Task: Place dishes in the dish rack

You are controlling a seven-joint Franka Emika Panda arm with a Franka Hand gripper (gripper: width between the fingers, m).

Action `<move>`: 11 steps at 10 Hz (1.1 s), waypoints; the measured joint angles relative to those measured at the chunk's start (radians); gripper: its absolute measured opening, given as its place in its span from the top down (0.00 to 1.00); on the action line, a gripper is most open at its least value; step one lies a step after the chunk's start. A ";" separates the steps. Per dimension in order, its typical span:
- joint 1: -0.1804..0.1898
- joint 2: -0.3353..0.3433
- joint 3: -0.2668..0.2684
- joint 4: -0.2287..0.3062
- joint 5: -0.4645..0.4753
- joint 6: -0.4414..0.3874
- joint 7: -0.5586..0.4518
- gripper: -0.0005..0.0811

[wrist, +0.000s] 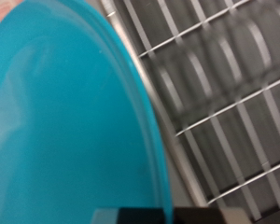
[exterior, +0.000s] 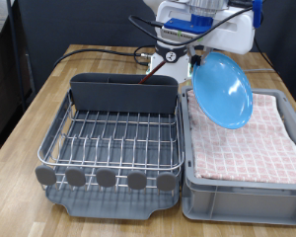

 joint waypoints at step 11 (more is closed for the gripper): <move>-0.103 -0.046 -0.174 0.005 -0.257 0.049 -0.626 0.97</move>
